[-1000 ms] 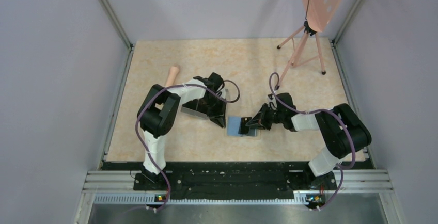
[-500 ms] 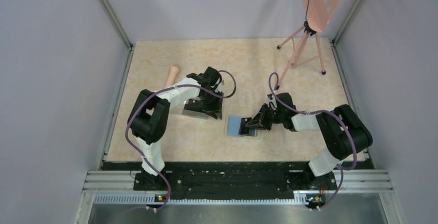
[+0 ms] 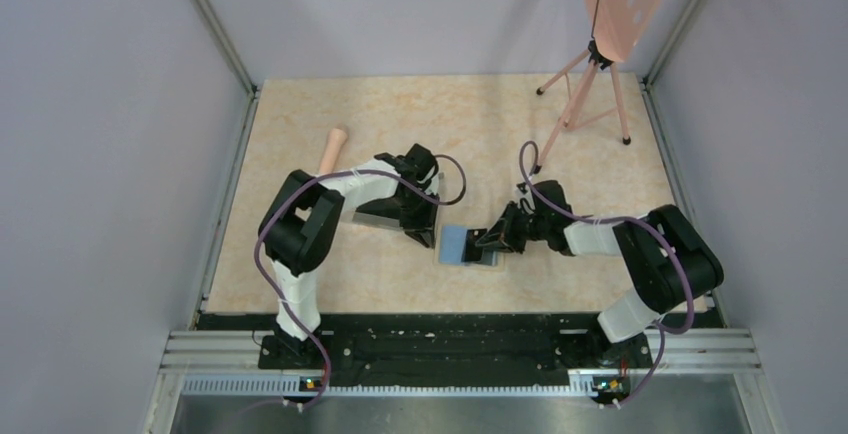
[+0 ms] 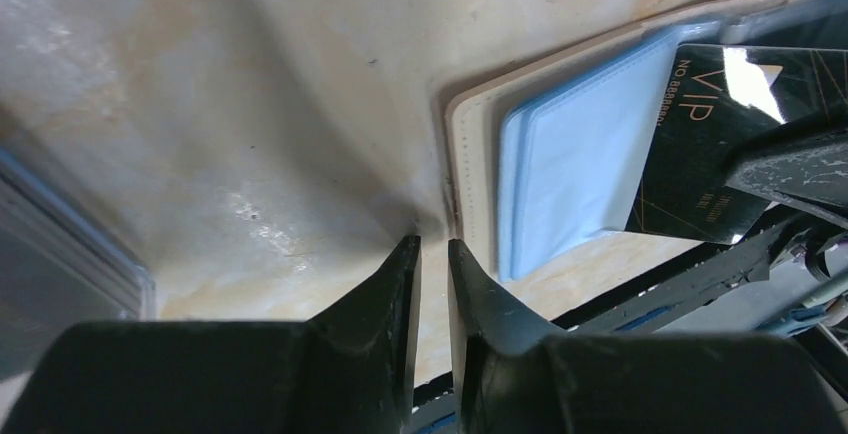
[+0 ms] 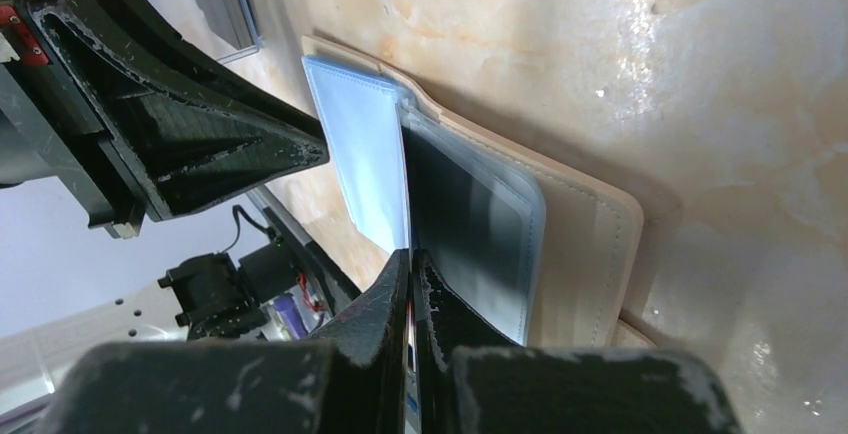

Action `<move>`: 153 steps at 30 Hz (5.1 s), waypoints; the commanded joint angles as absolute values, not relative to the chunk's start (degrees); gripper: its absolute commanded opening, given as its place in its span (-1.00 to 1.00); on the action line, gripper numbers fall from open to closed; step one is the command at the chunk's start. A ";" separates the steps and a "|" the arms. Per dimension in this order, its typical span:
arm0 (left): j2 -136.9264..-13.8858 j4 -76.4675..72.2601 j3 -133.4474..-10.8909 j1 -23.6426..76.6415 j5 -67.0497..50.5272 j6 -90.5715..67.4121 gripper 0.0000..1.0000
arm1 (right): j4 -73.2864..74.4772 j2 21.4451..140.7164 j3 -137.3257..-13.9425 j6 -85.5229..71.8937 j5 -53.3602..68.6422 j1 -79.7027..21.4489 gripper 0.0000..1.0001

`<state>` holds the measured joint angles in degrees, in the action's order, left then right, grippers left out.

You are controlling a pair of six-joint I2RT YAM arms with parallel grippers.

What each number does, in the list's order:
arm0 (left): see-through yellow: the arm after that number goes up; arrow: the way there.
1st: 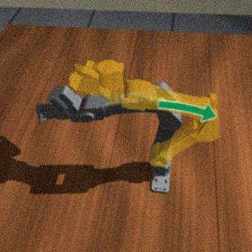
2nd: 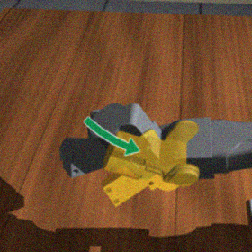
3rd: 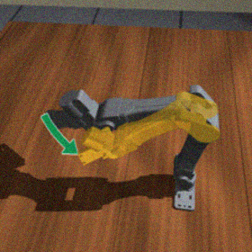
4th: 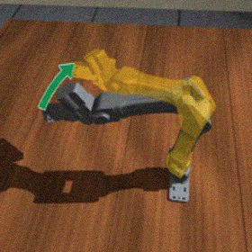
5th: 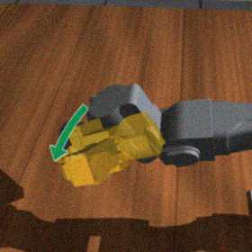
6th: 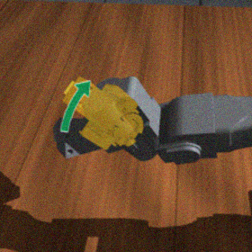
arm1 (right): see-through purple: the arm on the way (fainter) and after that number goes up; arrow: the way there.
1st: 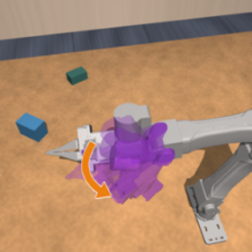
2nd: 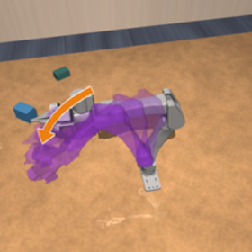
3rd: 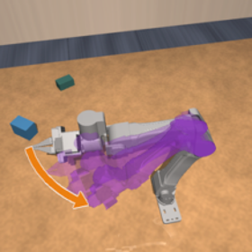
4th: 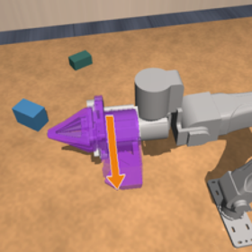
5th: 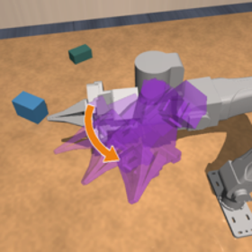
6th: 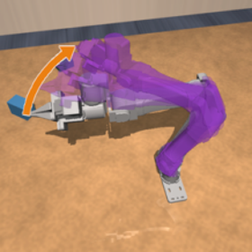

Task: Put the credit cards into the card holder
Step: Insert the credit card into the card holder, then turn over the card slot in the card holder.

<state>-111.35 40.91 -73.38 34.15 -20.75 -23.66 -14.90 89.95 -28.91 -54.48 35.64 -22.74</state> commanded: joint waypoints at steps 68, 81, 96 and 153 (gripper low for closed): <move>-115.74 43.13 -77.05 35.56 -24.48 -22.13 -0.80 | 27.38 94.97 -58.58 -40.33 14.20 -39.57 0.61; -115.55 42.19 -77.22 34.94 -26.19 -22.41 -0.80 | 27.30 86.36 -55.61 -41.30 11.14 -39.47 0.84; -116.62 41.86 -77.05 34.94 -27.98 -22.85 -0.82 | 27.36 87.75 -52.85 -37.84 10.34 -39.46 0.63; -108.28 29.73 -69.32 28.95 -39.43 -30.84 -0.24 | 13.31 97.21 -50.94 -41.87 21.09 -40.43 -1.00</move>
